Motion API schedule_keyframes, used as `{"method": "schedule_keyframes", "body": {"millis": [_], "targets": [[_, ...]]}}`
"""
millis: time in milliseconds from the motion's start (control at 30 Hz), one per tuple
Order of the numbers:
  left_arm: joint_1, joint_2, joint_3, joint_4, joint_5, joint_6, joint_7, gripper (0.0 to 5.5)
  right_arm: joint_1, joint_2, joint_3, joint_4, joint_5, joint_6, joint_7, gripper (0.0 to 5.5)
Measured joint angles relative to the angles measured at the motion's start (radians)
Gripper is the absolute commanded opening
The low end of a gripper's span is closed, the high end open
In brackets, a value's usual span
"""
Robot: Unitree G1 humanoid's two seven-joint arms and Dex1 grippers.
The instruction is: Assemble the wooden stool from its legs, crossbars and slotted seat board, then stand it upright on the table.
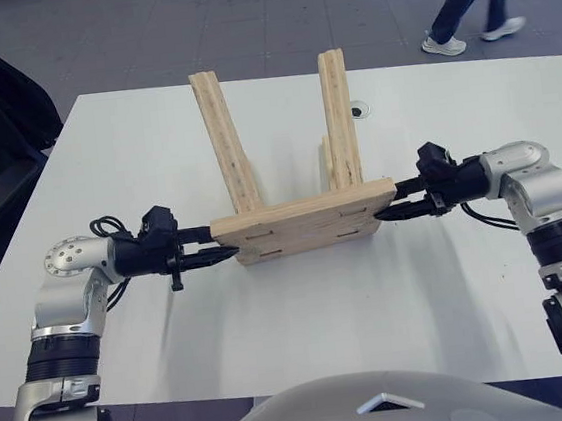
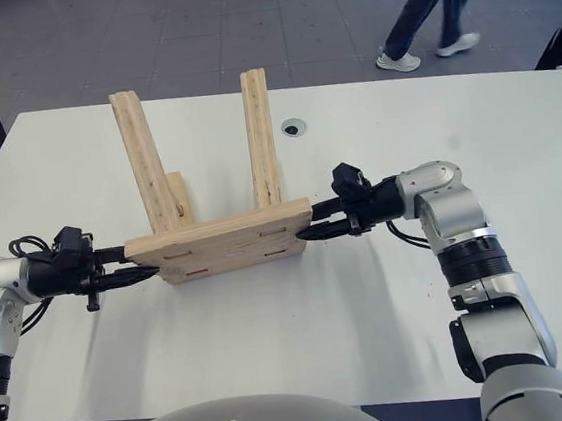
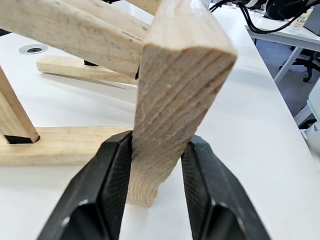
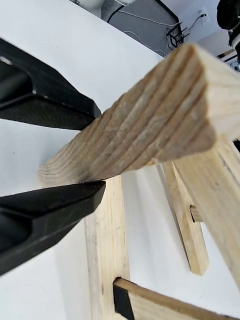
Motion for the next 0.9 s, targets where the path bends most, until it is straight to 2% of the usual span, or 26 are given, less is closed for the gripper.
{"method": "schedule_keyframes", "body": {"millis": [133, 200, 267, 433, 500, 633, 733, 900], "targets": [[-0.032, 0.002, -0.008, 0.027, -0.005, 0.005, -0.063, 1.41, 0.085, -0.055, -0.016, -0.169, 0.036, 0.052, 0.003, 1.47], [-0.034, 0.014, 0.013, -0.023, -0.047, 0.083, -0.066, 1.41, 0.109, -0.078, -0.060, -0.254, 0.094, 0.128, -0.014, 1.37], [-0.027, 0.033, 0.085, -0.140, -0.155, 0.221, -0.017, 1.41, 0.118, -0.107, -0.119, -0.325, 0.180, 0.238, -0.032, 1.33], [0.074, 0.042, 0.325, -0.466, -0.603, 0.589, 0.259, 1.41, 0.121, -0.219, -0.299, -0.488, 0.524, 0.668, -0.096, 1.33], [0.081, 0.051, 0.388, -0.507, -0.767, 0.683, 0.377, 1.41, 0.089, -0.234, -0.338, -0.494, 0.661, 0.841, -0.155, 1.33], [0.098, 0.154, 0.462, -0.521, -1.183, 0.803, 0.715, 1.41, -0.147, -0.230, -0.407, -0.324, 0.928, 1.177, -0.362, 1.30], [0.093, 0.170, 0.438, -0.496, -1.436, 0.793, 1.016, 1.41, -0.288, -0.110, -0.488, -0.130, 1.006, 1.268, -0.619, 1.30], [-0.039, -0.033, 0.364, -0.328, -1.494, 0.730, 1.387, 1.41, -0.346, 0.176, -0.614, 0.075, 1.006, 1.225, -1.056, 1.32]]}}
